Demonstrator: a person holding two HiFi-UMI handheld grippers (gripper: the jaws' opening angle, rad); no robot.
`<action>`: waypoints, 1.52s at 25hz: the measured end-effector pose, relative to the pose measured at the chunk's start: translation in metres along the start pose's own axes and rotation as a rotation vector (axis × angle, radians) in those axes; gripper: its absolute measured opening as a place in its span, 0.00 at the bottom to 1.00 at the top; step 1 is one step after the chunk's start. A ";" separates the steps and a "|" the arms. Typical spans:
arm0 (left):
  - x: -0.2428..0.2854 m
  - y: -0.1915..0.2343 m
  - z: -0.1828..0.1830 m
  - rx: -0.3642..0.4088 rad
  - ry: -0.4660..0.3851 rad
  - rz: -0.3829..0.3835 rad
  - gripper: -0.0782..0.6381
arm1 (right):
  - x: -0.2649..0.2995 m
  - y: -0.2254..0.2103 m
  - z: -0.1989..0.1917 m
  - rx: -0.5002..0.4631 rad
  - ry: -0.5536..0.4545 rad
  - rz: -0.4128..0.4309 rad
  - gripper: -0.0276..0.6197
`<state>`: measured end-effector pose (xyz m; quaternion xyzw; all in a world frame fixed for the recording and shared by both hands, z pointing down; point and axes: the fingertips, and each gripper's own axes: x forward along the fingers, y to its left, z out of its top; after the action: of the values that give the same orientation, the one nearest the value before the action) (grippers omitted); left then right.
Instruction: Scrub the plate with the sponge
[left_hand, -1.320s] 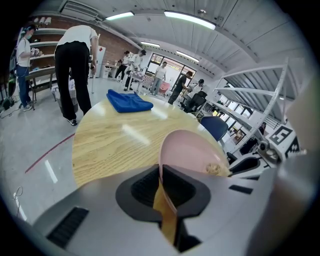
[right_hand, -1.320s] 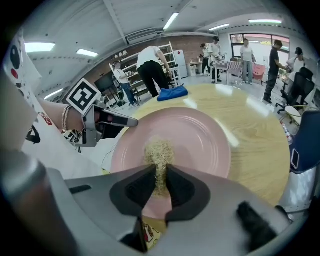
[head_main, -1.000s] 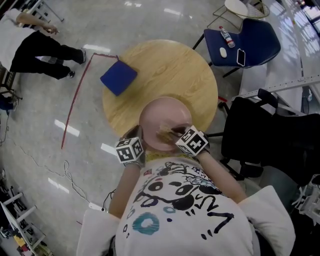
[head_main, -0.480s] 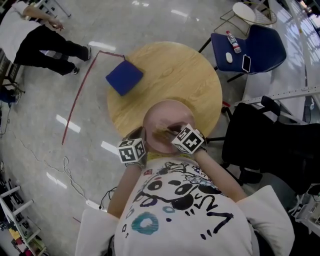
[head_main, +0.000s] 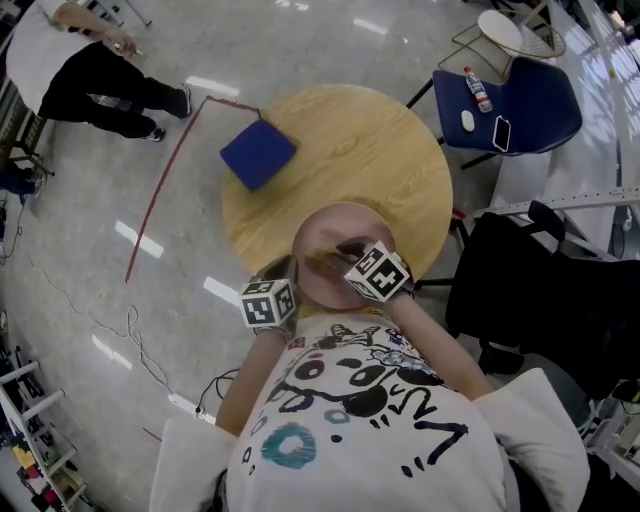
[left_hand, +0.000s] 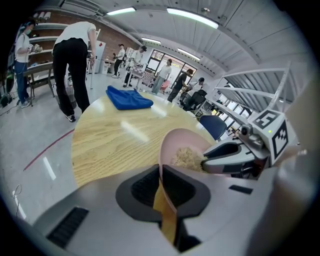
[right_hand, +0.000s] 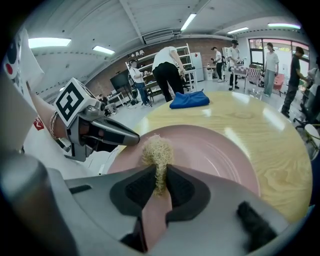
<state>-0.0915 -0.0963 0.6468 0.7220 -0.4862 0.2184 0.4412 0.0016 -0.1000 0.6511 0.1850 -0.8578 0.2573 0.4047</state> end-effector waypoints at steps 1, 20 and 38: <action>-0.001 0.001 0.000 -0.002 0.000 0.000 0.15 | 0.001 -0.001 0.002 -0.003 0.000 -0.001 0.15; -0.005 0.002 -0.001 0.023 0.011 -0.043 0.16 | -0.015 -0.043 0.008 0.067 -0.046 -0.176 0.15; -0.045 -0.011 0.056 0.273 -0.108 -0.075 0.15 | -0.107 -0.038 0.032 0.125 -0.344 -0.216 0.15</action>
<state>-0.1072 -0.1191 0.5796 0.8036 -0.4476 0.2268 0.3201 0.0675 -0.1379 0.5603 0.3420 -0.8717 0.2297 0.2651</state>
